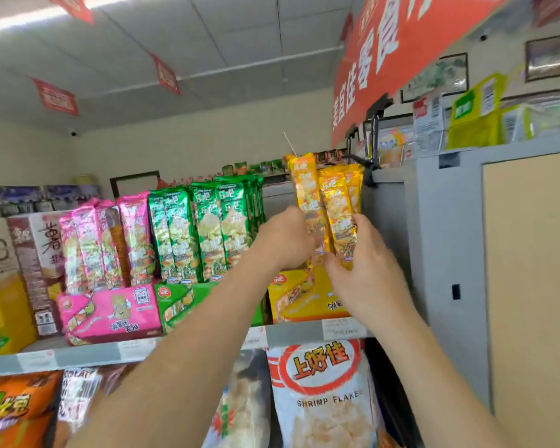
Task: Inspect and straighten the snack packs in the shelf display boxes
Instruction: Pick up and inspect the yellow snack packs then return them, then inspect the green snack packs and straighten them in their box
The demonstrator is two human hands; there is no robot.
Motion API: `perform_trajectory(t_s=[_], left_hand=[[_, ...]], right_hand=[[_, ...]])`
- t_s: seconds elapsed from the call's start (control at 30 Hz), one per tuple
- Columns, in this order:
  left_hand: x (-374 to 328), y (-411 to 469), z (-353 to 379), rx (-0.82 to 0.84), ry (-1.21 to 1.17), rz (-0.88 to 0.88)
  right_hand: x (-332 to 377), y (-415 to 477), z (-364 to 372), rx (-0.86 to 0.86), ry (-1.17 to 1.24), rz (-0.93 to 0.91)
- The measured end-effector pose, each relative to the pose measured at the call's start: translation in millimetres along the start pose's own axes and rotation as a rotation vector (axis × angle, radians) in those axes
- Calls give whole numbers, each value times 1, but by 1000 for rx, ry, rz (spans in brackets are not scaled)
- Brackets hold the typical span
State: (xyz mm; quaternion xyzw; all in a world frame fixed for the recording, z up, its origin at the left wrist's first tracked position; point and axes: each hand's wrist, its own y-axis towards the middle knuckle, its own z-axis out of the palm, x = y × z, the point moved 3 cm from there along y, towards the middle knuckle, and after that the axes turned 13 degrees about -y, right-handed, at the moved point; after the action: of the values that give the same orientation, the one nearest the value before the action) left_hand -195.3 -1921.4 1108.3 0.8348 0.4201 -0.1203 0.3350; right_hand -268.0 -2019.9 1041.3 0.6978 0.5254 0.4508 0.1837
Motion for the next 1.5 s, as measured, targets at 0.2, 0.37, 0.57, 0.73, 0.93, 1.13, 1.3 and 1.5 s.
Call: perform_trajectory(t_s=[0.2, 0.37, 0.57, 0.73, 0.93, 1.13, 1.3, 1.5], left_hand=[[9, 16, 17, 233, -88, -81], [15, 18, 26, 251, -278, -151], [21, 13, 20, 169, -317, -118], [17, 12, 22, 172, -85, -78], [3, -12, 6, -104, 245, 163], [-4, -59, -56, -685, 176, 552], [33, -49, -98, -673, 380, 427], [50, -40, -108, -525, 332, 410]], right_hand=[[-11, 17, 6, 66, 11, 95], [-14, 32, 14, 132, 65, 192], [-19, 31, 20, 106, 214, 273], [-16, 20, 18, -2, 108, 211], [0, -4, 4, -356, 110, -85], [12, -22, -4, -412, 168, -293], [39, -29, -1, -288, 188, -423], [73, -21, 19, -61, -75, -480]])
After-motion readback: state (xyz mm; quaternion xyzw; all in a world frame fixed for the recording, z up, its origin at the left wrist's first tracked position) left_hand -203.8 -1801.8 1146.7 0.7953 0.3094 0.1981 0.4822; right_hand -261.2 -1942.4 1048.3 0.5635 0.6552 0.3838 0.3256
